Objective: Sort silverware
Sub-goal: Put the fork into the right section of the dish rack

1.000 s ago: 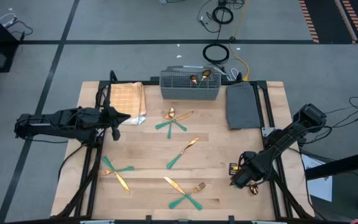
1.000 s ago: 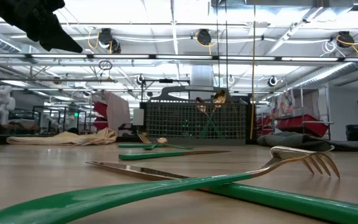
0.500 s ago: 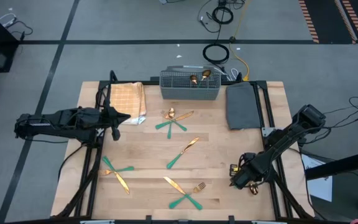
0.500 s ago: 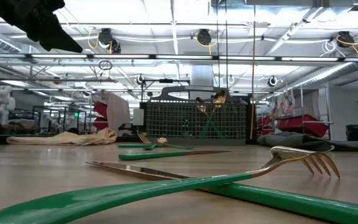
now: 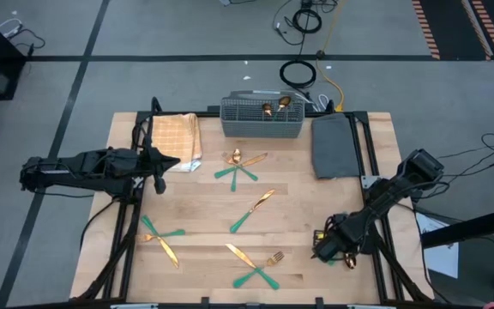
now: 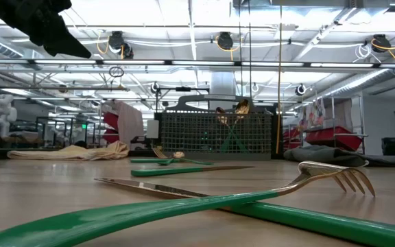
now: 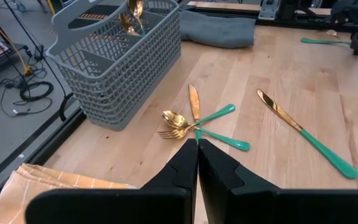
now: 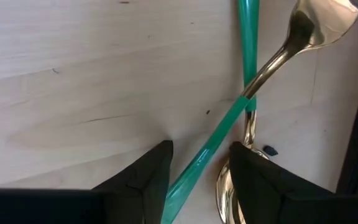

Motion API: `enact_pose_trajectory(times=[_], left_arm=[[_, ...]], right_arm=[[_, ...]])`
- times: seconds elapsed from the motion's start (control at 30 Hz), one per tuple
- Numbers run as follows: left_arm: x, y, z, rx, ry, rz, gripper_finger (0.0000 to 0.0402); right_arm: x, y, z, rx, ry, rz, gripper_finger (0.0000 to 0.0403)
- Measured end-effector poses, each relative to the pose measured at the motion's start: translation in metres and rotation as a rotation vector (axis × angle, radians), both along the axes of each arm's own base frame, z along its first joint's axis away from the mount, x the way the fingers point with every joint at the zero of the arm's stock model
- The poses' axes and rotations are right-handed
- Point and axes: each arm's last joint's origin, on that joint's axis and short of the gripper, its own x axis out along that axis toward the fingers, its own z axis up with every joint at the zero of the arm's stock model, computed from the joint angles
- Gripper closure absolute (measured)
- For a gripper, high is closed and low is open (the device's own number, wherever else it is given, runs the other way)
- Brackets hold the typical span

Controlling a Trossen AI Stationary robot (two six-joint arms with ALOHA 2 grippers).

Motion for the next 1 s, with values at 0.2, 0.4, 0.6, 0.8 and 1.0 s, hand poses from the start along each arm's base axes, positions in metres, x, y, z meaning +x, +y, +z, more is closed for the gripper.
enact_pose_trajectory(times=[0.2, 0.4, 0.6, 0.8, 1.0], left_arm=[[0.000, 0.000, 0.000, -0.001, 0.000, 0.000, 0.0381], [0.000, 0.000, 0.000, -0.001, 0.000, 0.000, 0.0381], [0.000, 0.000, 0.000, -0.001, -0.001, 0.000, 0.0381], [0.000, 0.000, 0.000, -0.002, 0.000, 0.000, 0.0381], [0.000, 0.000, 0.000, -0.002, 0.000, 0.000, 0.0381]], right_arm=[[0.003, -0.007, -0.001, -0.016, 0.016, -0.007, 0.0311], [0.004, -0.009, -0.001, -0.016, 0.011, 0.011, 0.0394], [0.004, -0.009, -0.001, -0.038, -0.008, 0.031, 0.0398], [0.012, -0.008, 0.009, -0.189, -0.119, 0.111, 0.0401], [0.028, -0.006, 0.034, -0.365, -0.246, 0.179, 0.0401]])
